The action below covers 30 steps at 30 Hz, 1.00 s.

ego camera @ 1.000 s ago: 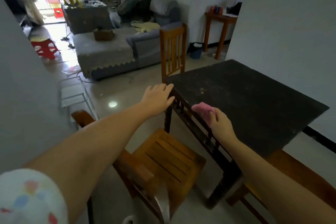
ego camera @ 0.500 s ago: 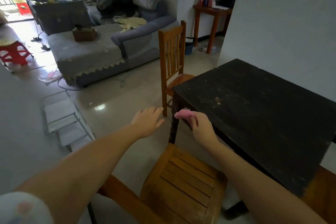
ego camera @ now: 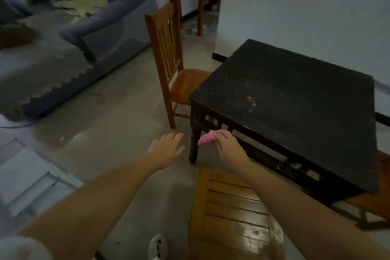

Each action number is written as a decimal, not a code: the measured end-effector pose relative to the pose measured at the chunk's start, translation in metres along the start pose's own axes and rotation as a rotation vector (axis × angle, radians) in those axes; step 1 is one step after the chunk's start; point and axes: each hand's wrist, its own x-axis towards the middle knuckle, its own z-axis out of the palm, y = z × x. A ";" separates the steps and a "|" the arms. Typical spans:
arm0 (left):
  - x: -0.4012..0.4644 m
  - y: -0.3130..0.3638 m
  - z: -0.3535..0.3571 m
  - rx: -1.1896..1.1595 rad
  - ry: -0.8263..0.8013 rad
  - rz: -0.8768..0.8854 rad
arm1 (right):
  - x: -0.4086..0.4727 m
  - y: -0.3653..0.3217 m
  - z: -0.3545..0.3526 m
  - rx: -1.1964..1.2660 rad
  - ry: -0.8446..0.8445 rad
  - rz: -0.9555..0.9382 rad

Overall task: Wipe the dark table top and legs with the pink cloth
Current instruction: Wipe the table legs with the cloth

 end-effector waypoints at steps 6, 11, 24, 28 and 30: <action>0.025 -0.060 0.005 0.062 -0.140 0.113 | 0.020 -0.034 0.045 0.025 -0.077 0.090; 0.032 -0.079 0.016 0.014 -0.182 0.149 | 0.023 -0.052 0.056 0.026 -0.086 0.154; 0.164 -0.138 -0.010 0.005 -0.227 0.449 | 0.106 -0.051 0.081 0.182 0.108 0.535; 0.213 -0.169 -0.026 0.068 -0.272 0.516 | 0.138 -0.072 0.087 0.160 0.293 0.727; 0.237 -0.174 -0.029 0.097 -0.292 0.548 | 0.148 -0.074 0.090 0.160 0.347 0.764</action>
